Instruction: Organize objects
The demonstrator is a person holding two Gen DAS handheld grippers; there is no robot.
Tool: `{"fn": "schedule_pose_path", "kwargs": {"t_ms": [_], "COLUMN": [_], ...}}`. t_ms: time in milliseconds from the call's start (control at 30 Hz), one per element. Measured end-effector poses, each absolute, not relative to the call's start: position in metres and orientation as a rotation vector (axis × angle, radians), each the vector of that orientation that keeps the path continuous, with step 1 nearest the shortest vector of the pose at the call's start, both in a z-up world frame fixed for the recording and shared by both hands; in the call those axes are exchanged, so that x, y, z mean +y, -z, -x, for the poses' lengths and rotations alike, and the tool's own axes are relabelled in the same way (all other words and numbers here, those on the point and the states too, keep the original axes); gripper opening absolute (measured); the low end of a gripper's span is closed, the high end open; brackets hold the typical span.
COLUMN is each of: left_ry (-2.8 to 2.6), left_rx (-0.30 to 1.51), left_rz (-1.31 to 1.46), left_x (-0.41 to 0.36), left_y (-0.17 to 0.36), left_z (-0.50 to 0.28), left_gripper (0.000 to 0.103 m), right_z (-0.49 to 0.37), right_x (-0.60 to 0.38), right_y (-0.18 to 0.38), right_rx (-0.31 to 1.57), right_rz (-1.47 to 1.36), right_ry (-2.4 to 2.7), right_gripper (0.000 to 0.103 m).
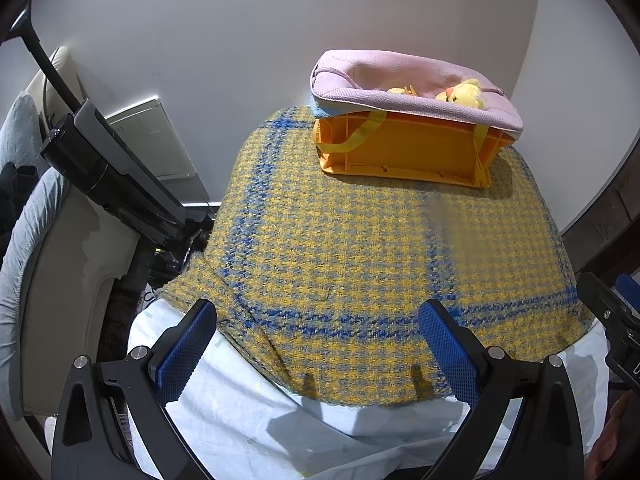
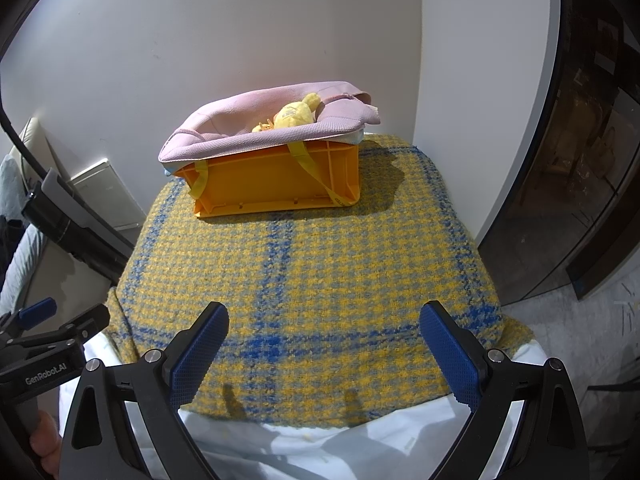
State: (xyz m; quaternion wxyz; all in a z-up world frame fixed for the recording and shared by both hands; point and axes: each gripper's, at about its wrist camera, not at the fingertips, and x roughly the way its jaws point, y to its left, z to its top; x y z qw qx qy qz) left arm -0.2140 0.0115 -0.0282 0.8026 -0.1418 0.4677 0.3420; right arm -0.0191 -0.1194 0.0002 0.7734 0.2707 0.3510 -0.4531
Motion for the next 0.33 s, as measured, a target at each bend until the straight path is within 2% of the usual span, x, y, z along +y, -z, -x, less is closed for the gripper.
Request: {"fn": "schedule_pose_path", "kwargs": {"t_ms": [333], "left_ry": [-0.702], "left_rx": [1.007], "left_rz": [0.266], "left_x": [0.0076], "left_y": [0.0273], "left_z": [0.2111], "left_gripper": [0.103], "right_z": [0.0184], "right_x": [-0.1187], "right_y": [-0.0007], "right_rx": [0.758], "right_rz": [-0.585], "right_ry": [0.984], "right_gripper": [0.097]}}
